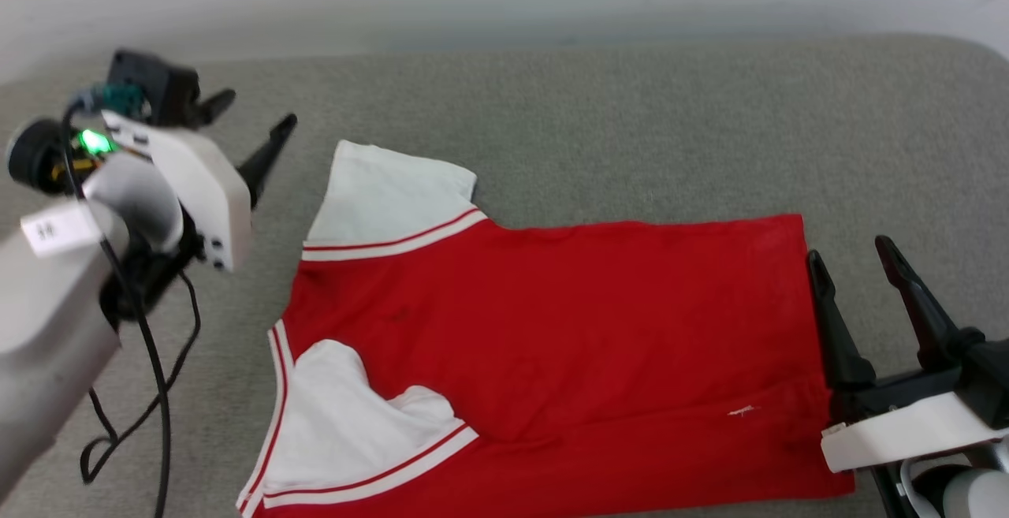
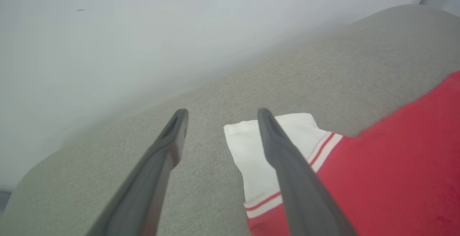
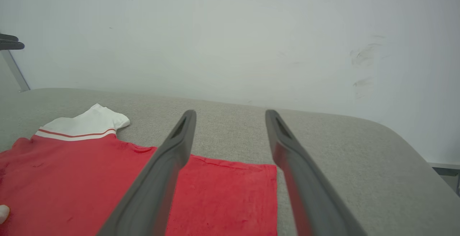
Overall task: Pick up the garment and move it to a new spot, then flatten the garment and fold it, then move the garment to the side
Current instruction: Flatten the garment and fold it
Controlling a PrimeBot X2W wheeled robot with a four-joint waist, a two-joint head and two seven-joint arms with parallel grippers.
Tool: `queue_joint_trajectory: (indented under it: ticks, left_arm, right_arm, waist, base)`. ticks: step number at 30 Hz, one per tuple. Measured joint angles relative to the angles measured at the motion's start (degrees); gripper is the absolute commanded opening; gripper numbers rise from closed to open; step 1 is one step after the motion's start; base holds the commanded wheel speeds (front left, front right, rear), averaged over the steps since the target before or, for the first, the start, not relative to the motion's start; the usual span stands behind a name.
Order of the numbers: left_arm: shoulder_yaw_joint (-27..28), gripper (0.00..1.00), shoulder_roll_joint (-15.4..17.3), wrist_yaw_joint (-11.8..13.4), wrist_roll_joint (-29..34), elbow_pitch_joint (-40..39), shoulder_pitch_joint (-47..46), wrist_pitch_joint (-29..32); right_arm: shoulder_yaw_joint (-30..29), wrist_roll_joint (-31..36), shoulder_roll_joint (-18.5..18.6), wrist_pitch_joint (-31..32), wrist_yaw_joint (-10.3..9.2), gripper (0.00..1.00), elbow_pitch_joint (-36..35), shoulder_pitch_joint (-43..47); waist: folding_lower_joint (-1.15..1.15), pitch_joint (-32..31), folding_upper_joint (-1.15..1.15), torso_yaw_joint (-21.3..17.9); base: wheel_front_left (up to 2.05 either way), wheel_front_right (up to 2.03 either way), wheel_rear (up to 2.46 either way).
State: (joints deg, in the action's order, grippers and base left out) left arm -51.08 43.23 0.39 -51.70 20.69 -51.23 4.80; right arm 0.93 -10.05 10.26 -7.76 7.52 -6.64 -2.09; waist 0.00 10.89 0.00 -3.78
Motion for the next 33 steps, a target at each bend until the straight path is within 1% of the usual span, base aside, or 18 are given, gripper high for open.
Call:
queue_joint_trajectory:
  ticks: [4, 8, 10, 15, 19, 25, 28, 31, 32, 33]
  left_arm:
    - [-0.8, 1.0, -0.6, -3.0, -0.9, 4.3, -5.8, 7.6]
    - [-2.5, 1.0, -0.8, -5.0, -2.5, 7.8, -10.1, 16.9]
    - [-3.5, 1.0, -0.8, -5.8, -2.5, 8.9, -11.8, 20.4]
    - [-4.6, 1.0, -1.3, -6.5, -3.9, 11.3, -15.1, 27.2]
    - [-5.1, 1.0, -1.5, -6.7, -4.8, 13.6, -17.3, 31.4]
    - [-5.7, 1.0, -1.2, -6.7, -5.0, 15.9, -19.2, 35.3]
    - [-6.3, 1.0, -0.8, -6.8, -5.4, 16.2, -19.9, 38.2]
    - [-6.5, 1.0, -0.5, -7.0, -5.9, 16.0, -20.1, 39.3]
    - [-6.5, 0.35, -0.5, -7.0, -6.3, 15.9, -20.1, 39.4]
    - [-6.5, 0.0, -0.4, -7.0, -6.6, 15.8, -20.0, 39.4]
  right_arm:
    - [0.8, 0.1, -0.3, -0.8, 0.0, 1.0, 0.1, -1.9]
    - [1.7, 0.5, -0.3, -1.9, 0.0, 1.0, 0.4, -3.8]
    - [2.0, 0.6, -0.3, -2.3, 0.0, 1.0, 0.6, -4.4]
    - [2.6, 0.9, -0.3, -2.9, 0.0, 1.0, 0.8, -5.7]
    - [2.9, 1.1, -0.4, -3.3, 0.0, 1.0, 0.7, -6.7]
    - [3.1, 1.0, -0.4, -3.9, 0.0, 1.0, 1.0, -8.0]
    - [3.2, 1.0, -0.4, -4.3, 0.0, 1.0, 1.5, -8.2]
    - [3.1, 0.8, -0.4, -4.4, 0.0, 1.0, 2.1, -8.3]
    - [3.0, 0.6, -0.4, -4.5, 0.0, 1.0, 2.2, -8.5]
    - [2.8, 0.5, -0.4, -4.6, 0.0, 1.0, 2.3, -8.6]
  waist:
    - [0.0, 3.5, 0.0, -1.6]
    - [0.01, 6.9, 0.0, -3.4]
    - [0.01, 8.4, 0.0, -4.3]
    - [0.0, 12.0, 0.0, -6.3]
    - [0.01, 14.6, 0.0, -7.5]
    - [0.0, 17.7, 0.0, -9.2]
    - [0.0, 18.4, 0.0, -9.8]
    - [0.0, 18.6, 0.0, -10.0]
    - [0.0, 18.5, 0.0, -10.1]
    - [0.0, 18.5, 0.0, -10.1]
  base:
    - [0.0, 0.0, 0.0]
    - [0.0, 0.0, 0.0]
    - [0.0, 0.0, 0.0]
    - [0.0, 0.0, 0.0]
    - [0.0, 0.0, 0.0]
    - [0.0, 0.0, 0.0]
    - [0.0, 0.0, 0.0]
    - [0.0, 0.0, 0.0]
    - [0.0, 0.0, 0.0]
    - [0.0, 0.0, 0.0]
